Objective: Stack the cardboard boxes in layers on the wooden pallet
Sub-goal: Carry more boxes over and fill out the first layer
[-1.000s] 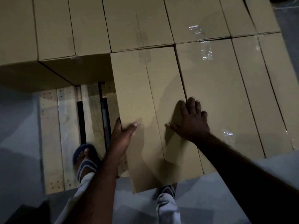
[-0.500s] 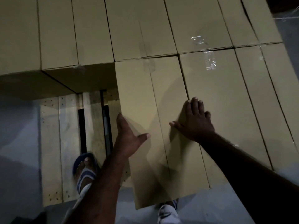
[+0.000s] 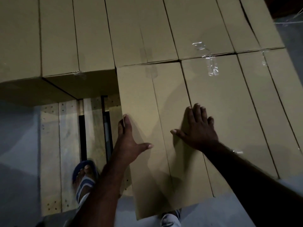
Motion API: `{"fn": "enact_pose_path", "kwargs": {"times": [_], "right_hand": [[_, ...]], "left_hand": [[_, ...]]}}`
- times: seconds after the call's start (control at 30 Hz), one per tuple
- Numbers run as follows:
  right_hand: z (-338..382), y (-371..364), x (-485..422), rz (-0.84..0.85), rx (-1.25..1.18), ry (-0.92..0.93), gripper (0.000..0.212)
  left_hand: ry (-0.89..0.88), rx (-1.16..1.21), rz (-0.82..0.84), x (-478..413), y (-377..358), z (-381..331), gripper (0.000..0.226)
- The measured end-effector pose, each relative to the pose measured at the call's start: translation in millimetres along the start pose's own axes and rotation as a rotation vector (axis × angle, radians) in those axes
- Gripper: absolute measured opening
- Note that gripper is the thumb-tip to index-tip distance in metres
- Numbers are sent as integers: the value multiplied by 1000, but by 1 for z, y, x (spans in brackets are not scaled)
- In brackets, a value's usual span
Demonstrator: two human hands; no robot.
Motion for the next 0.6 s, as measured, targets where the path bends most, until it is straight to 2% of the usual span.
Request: {"fn": "enact_pose_path", "kwargs": {"times": [0.17, 0.27, 0.47, 0.6], "right_hand": [[2, 4, -1, -25, -1, 7, 113], [-1, 12, -6, -95, 41, 3, 107], [-1, 10, -16, -80, 38, 32, 102], [-1, 13, -8, -83, -21, 66, 93]], "left_hand": [[53, 2, 5, -3, -4, 3, 140], [33, -21, -40, -5, -7, 3, 141], [-1, -32, -84, -7, -9, -4, 137], [-7, 76, -95, -1, -7, 5, 133]]}}
Point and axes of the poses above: each hand's wrist, its own x-axis away from the middle knuckle, its own y-axis out of the back of the hand, z = x × y, the point moved 6 cm from there along -x, towards the middle knuckle, and after that the axes turned 11 degrees about y, right-handed, at the moved point
